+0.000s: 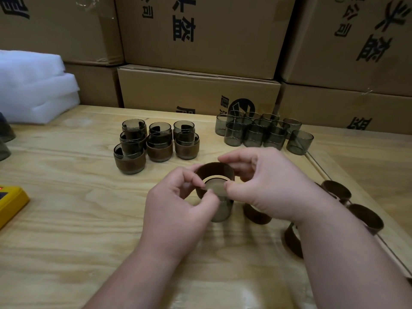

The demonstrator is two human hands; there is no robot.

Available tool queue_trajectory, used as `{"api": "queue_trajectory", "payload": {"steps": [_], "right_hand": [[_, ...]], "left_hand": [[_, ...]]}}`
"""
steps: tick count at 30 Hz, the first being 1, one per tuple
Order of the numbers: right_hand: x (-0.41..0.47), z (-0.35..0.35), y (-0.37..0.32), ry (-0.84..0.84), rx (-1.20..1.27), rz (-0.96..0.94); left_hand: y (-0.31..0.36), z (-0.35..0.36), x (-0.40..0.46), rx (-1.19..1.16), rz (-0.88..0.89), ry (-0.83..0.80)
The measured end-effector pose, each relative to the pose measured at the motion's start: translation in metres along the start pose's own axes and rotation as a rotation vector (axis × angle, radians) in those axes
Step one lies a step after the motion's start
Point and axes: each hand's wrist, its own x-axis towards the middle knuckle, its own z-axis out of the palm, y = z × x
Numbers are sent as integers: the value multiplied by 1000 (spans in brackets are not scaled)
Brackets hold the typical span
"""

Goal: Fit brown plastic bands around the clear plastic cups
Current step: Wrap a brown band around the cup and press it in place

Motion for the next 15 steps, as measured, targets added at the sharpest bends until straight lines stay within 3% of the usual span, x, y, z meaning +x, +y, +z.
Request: {"api": "queue_trajectory", "payload": {"steps": [10, 15], "right_hand": [[6, 11, 11, -2, -59, 97], [4, 6, 12, -54, -51, 165]], "left_hand": [[-4, -5, 2, 52, -170, -162], [-4, -7, 2, 75, -153, -179]]}}
